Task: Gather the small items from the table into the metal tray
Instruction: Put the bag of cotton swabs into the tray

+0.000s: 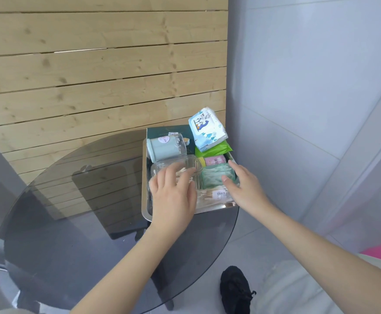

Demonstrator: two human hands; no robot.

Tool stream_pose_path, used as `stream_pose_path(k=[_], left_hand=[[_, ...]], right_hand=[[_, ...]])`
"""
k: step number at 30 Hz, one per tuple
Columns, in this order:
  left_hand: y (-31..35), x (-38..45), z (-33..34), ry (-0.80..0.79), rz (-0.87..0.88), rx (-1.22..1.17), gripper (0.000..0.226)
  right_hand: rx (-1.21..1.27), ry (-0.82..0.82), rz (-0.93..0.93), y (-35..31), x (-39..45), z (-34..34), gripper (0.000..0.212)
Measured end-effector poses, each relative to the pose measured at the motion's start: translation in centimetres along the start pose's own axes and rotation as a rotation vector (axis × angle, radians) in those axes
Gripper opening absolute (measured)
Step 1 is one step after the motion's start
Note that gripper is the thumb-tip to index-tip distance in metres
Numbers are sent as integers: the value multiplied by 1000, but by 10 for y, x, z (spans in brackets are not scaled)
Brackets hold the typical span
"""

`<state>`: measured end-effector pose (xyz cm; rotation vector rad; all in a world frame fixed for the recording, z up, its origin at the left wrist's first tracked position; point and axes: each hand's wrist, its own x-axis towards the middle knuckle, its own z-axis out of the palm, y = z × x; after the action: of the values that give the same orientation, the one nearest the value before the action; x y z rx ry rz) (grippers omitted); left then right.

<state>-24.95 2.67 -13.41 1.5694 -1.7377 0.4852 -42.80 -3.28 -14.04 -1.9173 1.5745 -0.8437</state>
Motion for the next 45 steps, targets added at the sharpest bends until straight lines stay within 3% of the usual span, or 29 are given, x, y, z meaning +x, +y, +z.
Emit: stream_pose_path(k=[5,9,13,17,20,30,45], left_hand=[[-20,-9,-5,-179,-262,44,52],[-33,-11,-10,-329,-494,-159,62],[-41,-2,-14,-307,-653,-372,60],[-54,11,-14,-417,-878,-462,79],[-65,17,-17,-406,-988,-512,84],[-118,8,-49,-320,-1136,-335,67],[-200,-32,-126,-160,-1266,-249,65]], right_hand=[[46,-23,54,-8,-5,-2,57],[75,-2,75,-16,-6,-2,56],[122,-9,133,-20,-3,-1,61],[159,-35,170,-25,1,0,62],[174,-53,157,-29,1,6,66],[155,-167,84,-78,3,57,71],[174,-383,-15,-161,-10,136,71]])
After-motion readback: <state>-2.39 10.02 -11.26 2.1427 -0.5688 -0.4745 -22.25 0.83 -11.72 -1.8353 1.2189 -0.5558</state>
